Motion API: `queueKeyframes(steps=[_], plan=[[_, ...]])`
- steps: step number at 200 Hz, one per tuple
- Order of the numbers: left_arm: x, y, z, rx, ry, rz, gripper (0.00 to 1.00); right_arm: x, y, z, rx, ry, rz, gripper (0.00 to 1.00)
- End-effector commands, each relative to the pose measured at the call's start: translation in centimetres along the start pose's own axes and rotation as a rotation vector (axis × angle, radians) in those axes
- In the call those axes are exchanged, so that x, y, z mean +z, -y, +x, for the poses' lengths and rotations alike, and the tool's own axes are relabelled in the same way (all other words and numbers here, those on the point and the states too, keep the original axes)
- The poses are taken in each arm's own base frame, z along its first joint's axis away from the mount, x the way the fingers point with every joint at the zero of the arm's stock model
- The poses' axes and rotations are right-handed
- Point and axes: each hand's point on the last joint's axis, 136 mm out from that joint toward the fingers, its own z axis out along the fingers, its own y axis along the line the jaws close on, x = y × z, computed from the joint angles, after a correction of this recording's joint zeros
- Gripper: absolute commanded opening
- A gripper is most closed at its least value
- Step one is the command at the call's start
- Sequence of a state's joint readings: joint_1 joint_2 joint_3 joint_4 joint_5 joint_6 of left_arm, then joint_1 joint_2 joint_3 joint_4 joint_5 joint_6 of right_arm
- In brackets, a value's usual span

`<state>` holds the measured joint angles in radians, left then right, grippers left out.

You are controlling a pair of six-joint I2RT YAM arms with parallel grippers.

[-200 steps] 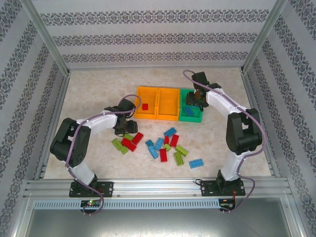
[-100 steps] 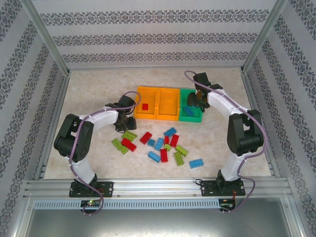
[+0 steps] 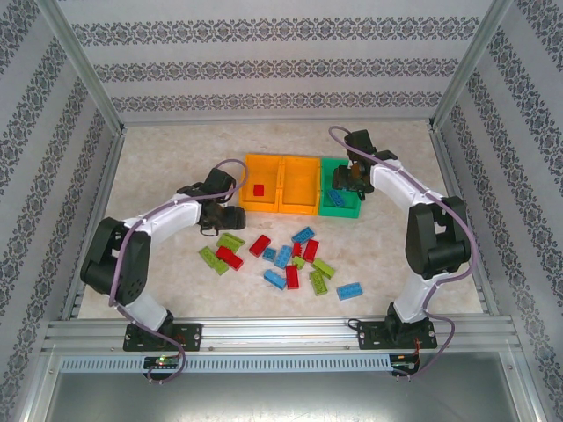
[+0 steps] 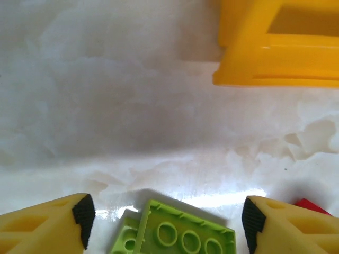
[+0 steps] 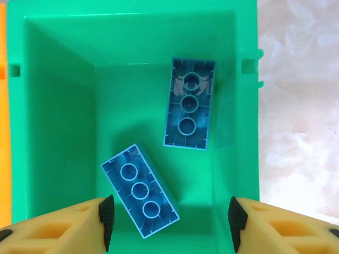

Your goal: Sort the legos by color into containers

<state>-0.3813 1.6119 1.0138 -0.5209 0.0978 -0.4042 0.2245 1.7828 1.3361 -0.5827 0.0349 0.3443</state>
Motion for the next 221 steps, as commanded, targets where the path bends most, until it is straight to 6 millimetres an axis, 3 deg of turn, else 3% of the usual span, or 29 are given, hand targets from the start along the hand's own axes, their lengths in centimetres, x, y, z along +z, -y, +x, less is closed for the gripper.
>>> queueKeyframes(steps=[1, 18, 30, 44, 77, 115, 140, 187, 221], plan=[[-0.4, 0.2, 1.0, 0.108, 0.001, -0.001, 0.8, -1.9, -1.2, -0.3, -0.059, 0.038, -0.069, 0.64], [-0.5, -0.4, 1.1, 0.092, 0.012, -0.025, 0.87, -3.2, -3.1, 0.1, -0.171, 0.079, -0.109, 0.67], [-0.8, -1.0, 0.9, 0.059, 0.04, -0.056, 1.0, -4.5, -4.9, 0.9, -0.278, 0.113, -0.139, 0.72], [-1.3, -1.6, 0.6, 0.016, 0.082, -0.07, 1.0, -5.8, -7.8, 2.5, -0.413, 0.144, -0.192, 0.83], [-2.3, -3.2, 0.2, -0.083, 0.139, -0.087, 1.0, -7.8, -14.9, 8.5, -0.711, 0.17, -0.315, 0.98], [-2.8, -5.6, 0.0, -0.144, 0.135, -0.123, 0.99, -6.5, -20.5, 14.9, -0.855, 0.077, -0.405, 0.98], [-3.0, -7.2, 0.2, -0.205, 0.13, -0.14, 0.99, -4.6, -22.4, 17.6, -0.922, 0.005, -0.394, 0.98], [-3.2, -8.0, 0.7, -0.232, 0.137, -0.138, 0.99, -3.0, -24.4, 18.9, -0.925, -0.07, -0.413, 0.97], [-3.2, -8.4, 0.7, -0.247, 0.142, -0.137, 0.99, -1.8, -24.5, 20.1, -0.976, -0.103, -0.383, 0.98]])
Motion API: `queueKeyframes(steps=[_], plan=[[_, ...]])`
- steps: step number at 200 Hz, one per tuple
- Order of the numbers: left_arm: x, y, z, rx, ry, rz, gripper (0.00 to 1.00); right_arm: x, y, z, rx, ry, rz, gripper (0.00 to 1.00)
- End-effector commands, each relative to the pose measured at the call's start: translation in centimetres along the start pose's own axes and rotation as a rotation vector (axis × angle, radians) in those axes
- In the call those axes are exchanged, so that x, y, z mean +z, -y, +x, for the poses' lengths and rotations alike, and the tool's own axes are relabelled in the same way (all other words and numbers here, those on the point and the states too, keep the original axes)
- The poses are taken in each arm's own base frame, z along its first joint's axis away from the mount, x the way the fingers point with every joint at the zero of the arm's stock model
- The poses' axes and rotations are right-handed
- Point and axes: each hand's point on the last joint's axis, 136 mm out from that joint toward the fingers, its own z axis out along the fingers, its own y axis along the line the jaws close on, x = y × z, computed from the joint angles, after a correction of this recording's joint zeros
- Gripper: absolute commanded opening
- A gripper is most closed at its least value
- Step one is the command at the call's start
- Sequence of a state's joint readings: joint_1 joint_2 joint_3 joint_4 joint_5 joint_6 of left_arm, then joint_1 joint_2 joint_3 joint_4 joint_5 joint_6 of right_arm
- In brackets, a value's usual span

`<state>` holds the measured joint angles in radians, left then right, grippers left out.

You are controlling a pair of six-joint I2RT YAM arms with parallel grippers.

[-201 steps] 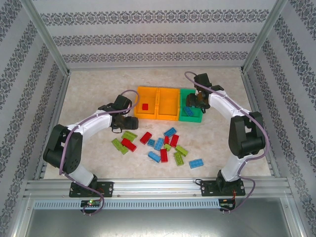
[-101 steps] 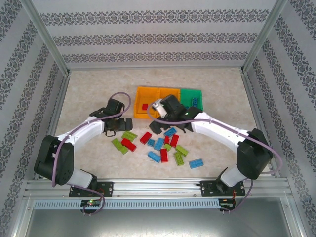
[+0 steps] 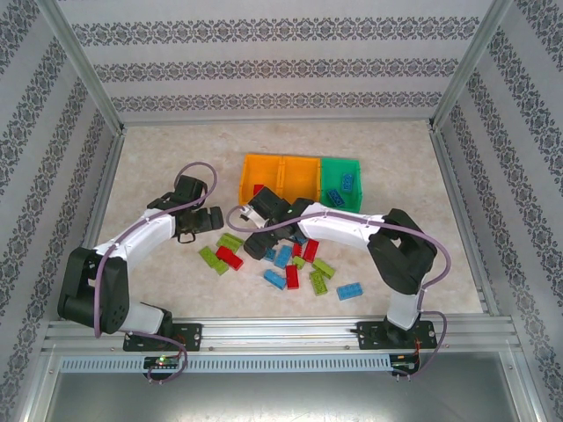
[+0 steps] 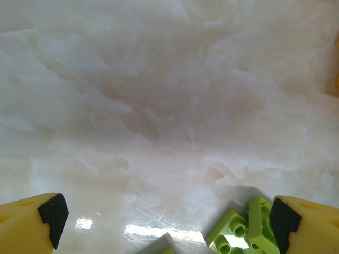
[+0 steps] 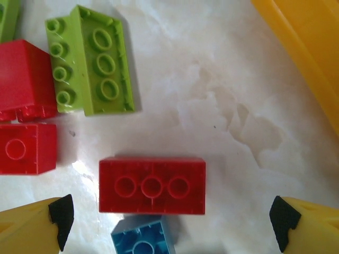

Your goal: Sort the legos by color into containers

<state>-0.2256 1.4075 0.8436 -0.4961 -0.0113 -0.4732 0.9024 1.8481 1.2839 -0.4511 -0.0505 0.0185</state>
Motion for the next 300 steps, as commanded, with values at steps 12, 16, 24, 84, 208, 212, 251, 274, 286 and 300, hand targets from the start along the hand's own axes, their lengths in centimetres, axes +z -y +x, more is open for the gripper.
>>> queueKeyframes(steps=[12, 16, 24, 84, 208, 212, 251, 274, 286, 300], plan=[[-0.4, -0.8, -0.3, -0.035, 0.019, -0.005, 0.99, 1.4, -1.1, 0.7, -0.038, -0.066, -0.012, 0.98], [-0.4, -0.8, -0.3, -0.037, 0.02, -0.005, 0.99, 1.6, -1.1, 0.8, -0.037, -0.074, -0.012, 0.98], [-0.4, -0.9, -0.4, -0.04, 0.022, -0.006, 1.0, 1.9, -1.2, 1.0, -0.041, -0.085, -0.012, 0.97], [-0.6, -1.2, -0.4, -0.052, 0.028, -0.005, 0.99, 4.2, -0.6, 2.1, -0.06, -0.159, 0.036, 0.88], [-1.3, -0.9, -0.5, -0.035, 0.041, 0.019, 1.0, -2.9, 2.8, -5.3, 0.089, 0.128, 0.062, 0.54], [-1.3, -0.9, -0.5, -0.034, 0.042, 0.022, 1.0, -3.3, 3.2, -5.8, 0.094, 0.147, 0.062, 0.54], [-1.3, -0.5, -0.2, -0.027, 0.038, 0.051, 1.0, -4.0, 8.1, -9.2, 0.17, 0.168, 0.109, 0.55], [-1.5, 0.1, 0.1, -0.013, 0.042, 0.082, 1.0, -2.9, 11.1, -10.4, 0.253, 0.159, 0.127, 0.56], [-1.6, 0.4, 0.3, 0.003, 0.04, 0.096, 1.0, -2.3, 12.3, -11.1, 0.289, 0.165, 0.128, 0.56], [-1.8, 1.0, 0.4, 0.029, 0.044, 0.112, 1.0, -1.6, 13.4, -11.9, 0.313, 0.174, 0.126, 0.57]])
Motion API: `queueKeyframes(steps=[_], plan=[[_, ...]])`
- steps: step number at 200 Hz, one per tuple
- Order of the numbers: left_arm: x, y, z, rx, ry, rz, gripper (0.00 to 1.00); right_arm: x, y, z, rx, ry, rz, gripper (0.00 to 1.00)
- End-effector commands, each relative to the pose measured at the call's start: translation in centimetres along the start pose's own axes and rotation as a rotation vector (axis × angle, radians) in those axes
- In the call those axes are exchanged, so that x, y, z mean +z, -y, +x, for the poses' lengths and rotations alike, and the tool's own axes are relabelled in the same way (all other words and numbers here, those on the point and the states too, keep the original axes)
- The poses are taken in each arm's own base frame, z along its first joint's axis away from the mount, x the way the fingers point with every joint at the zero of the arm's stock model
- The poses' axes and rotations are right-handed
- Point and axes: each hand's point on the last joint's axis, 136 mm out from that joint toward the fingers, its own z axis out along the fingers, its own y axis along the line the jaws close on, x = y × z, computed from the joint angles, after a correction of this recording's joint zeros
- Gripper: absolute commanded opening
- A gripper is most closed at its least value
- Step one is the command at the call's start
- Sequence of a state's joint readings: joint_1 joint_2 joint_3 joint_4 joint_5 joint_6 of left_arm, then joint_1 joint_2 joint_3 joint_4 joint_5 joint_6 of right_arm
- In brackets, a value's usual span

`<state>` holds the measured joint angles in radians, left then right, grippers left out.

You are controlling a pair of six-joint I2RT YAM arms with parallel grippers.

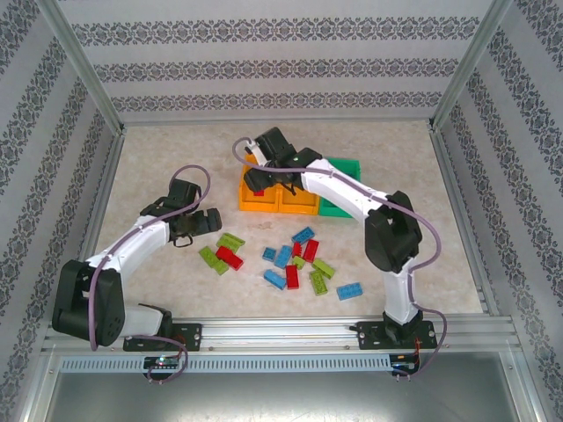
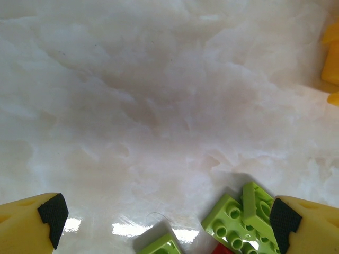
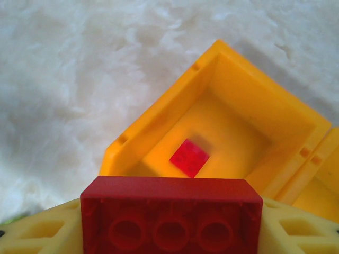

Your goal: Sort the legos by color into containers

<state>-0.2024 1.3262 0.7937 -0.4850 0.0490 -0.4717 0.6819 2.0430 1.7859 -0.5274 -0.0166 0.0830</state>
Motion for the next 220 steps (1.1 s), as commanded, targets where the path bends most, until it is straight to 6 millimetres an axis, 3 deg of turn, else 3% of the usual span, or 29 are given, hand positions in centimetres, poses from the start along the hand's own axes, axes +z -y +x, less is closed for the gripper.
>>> queueKeyframes(steps=[1, 48, 93, 156, 220], plan=[[-0.7, 1.1, -0.1, 0.054, 0.027, 0.05, 1.0, 2.5, 1.1, 1.0, 0.07, -0.072, -0.001, 0.57], [-1.1, 4.2, 0.8, 0.192, 0.032, 0.115, 1.0, 5.3, 2.7, 0.4, 0.107, -0.123, 0.014, 0.66], [-0.4, 7.2, 3.1, 0.408, -0.018, 0.125, 1.0, 5.8, 2.9, 0.4, 0.128, -0.132, 0.006, 0.73], [0.4, 8.5, 4.0, 0.569, -0.07, 0.102, 1.0, 4.6, 3.4, -0.6, 0.135, -0.107, 0.006, 0.83], [2.3, 9.3, 5.3, 0.648, -0.19, 0.088, 1.0, -0.3, 4.0, -2.2, 0.178, -0.015, 0.007, 0.84]])
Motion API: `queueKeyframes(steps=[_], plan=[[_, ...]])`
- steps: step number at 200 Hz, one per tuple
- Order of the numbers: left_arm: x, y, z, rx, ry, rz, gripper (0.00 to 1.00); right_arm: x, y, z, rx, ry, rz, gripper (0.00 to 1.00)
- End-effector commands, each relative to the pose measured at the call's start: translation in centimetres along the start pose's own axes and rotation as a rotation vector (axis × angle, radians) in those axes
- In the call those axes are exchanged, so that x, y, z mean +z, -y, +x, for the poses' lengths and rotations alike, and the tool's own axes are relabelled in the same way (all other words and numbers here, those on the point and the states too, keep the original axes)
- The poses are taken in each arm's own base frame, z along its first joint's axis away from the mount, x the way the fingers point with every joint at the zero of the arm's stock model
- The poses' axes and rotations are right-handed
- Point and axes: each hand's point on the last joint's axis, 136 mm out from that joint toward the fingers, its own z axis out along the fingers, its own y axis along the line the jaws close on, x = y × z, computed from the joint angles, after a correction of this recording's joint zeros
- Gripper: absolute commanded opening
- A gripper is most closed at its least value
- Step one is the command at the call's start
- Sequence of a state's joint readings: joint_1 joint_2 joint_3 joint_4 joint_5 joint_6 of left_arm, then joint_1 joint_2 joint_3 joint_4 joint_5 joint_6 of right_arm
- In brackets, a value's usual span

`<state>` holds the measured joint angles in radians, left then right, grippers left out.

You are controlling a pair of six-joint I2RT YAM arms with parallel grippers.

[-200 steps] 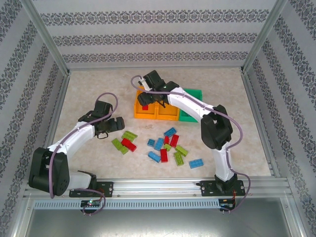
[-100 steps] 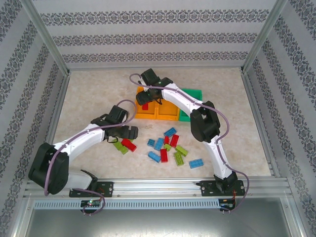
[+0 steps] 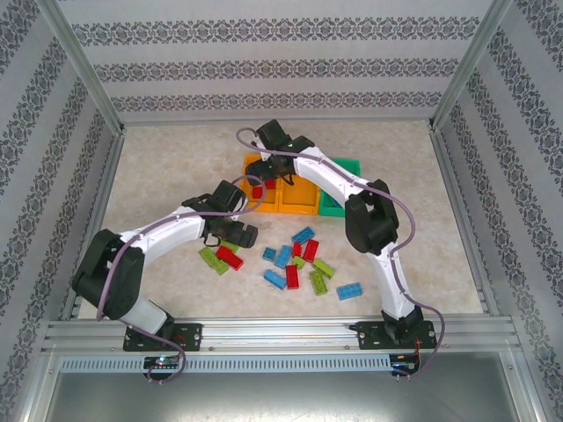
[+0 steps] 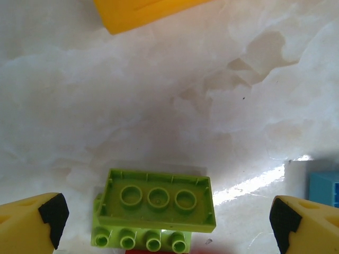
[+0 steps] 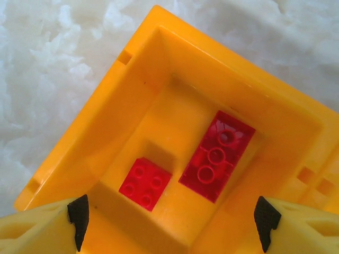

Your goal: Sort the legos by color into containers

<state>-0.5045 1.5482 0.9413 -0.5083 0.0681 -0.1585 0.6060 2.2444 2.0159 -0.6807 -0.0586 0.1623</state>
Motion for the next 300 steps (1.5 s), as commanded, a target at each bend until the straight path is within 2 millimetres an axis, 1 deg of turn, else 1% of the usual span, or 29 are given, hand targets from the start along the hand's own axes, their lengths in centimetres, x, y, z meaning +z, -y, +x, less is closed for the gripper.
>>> queueKeyframes(steps=[1, 38, 49, 70, 87, 108, 127, 149, 194, 221, 250, 271, 300], plan=[[0.2, 0.3, 0.9, 0.054, -0.063, -0.004, 1.0, -5.0, 0.0, -2.5, 0.035, 0.107, -0.02, 0.84], [0.9, 0.2, 1.7, 0.056, -0.12, -0.008, 1.0, -7.3, 2.1, -2.2, 0.089, 0.137, -0.008, 0.85], [0.9, 0.3, 1.7, 0.057, -0.123, -0.006, 1.0, -7.9, 2.9, -2.0, 0.102, 0.146, 0.003, 0.85], [1.1, 0.2, 1.5, 0.061, -0.131, -0.016, 1.0, -8.5, 4.2, -1.5, 0.119, 0.149, 0.031, 0.85], [1.4, 0.2, 1.7, 0.063, -0.159, -0.017, 0.96, -9.0, 5.0, -1.0, 0.133, 0.148, 0.045, 0.85], [1.7, 0.2, 2.0, 0.064, -0.174, -0.017, 0.95, -9.8, 6.2, -0.4, 0.153, 0.153, 0.068, 0.85], [1.7, 0.1, 2.0, 0.063, -0.177, -0.02, 0.91, -10.2, 7.3, 0.2, 0.175, 0.154, 0.086, 0.85], [1.6, -0.3, 2.0, 0.065, -0.186, -0.045, 0.91, -10.9, 8.4, 0.6, 0.203, 0.163, 0.098, 0.85], [2.1, -0.2, 2.2, 0.07, -0.205, -0.046, 0.89, -11.6, 9.8, 1.4, 0.233, 0.171, 0.116, 0.86], [2.2, 0.0, 2.0, 0.065, -0.202, -0.04, 0.8, -12.0, 10.5, 1.7, 0.251, 0.175, 0.125, 0.85], [2.3, 0.2, 1.8, 0.061, -0.2, -0.036, 0.74, -12.5, 11.2, 2.3, 0.262, 0.177, 0.14, 0.86], [2.5, 0.1, 2.0, 0.058, -0.212, -0.04, 0.74, -12.9, 11.9, 2.9, 0.278, 0.177, 0.15, 0.86], [2.6, -0.1, 2.3, 0.06, -0.225, -0.052, 0.79, -13.6, 13.0, 3.5, 0.307, 0.186, 0.163, 0.86]])
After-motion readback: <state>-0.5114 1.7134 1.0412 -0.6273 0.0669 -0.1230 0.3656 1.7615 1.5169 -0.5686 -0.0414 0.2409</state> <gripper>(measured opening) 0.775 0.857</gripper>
